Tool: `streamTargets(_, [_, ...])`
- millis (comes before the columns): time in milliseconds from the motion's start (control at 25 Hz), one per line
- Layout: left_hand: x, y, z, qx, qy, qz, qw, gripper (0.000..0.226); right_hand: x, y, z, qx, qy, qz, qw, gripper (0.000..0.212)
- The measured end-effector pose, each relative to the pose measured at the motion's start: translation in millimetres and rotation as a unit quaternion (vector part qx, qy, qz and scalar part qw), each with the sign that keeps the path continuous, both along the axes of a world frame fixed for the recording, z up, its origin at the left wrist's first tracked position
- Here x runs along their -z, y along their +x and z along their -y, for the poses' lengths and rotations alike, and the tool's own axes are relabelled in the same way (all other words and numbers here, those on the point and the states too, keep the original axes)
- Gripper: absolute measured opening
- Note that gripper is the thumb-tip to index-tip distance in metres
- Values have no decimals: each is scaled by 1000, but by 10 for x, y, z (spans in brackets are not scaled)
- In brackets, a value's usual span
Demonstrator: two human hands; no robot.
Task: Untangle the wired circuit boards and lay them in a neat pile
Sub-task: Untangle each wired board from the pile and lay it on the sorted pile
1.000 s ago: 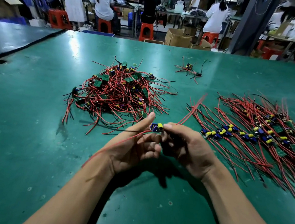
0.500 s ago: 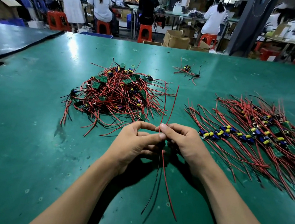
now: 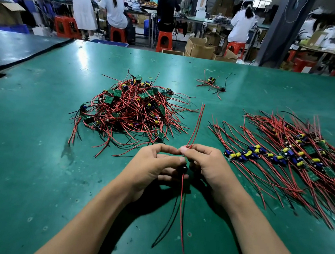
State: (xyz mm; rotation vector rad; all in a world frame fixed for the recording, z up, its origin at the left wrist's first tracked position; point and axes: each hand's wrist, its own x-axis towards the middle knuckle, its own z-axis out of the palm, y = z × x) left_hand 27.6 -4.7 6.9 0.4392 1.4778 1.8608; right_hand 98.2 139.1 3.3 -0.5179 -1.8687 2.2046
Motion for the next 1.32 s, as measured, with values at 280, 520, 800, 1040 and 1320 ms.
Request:
streamTargets(280, [-55, 20, -26, 32, -38, -8, 999, 4, 30, -29, -1, -19, -44, -29, 998, 28])
streamTargets(520, [-27, 47, -51, -4, -33, -17, 999, 24, 36, -11, 3, -30, -52, -23, 998, 26])
streamTargets(800, [-29, 34, -33, -16, -6, 13, 1000, 10, -14, -6, 39, -35, -91, -19, 995, 15])
streamTargets(1040, [-18, 33, -52, -40, -4, -1, 999, 13, -2, -45, 76, 23, -27, 1, 999, 14])
streamTargets(1320, [-16, 50, -77, -4, 7, -34, 999, 12, -54, -127, 8, 99, -204, -49, 973, 19])
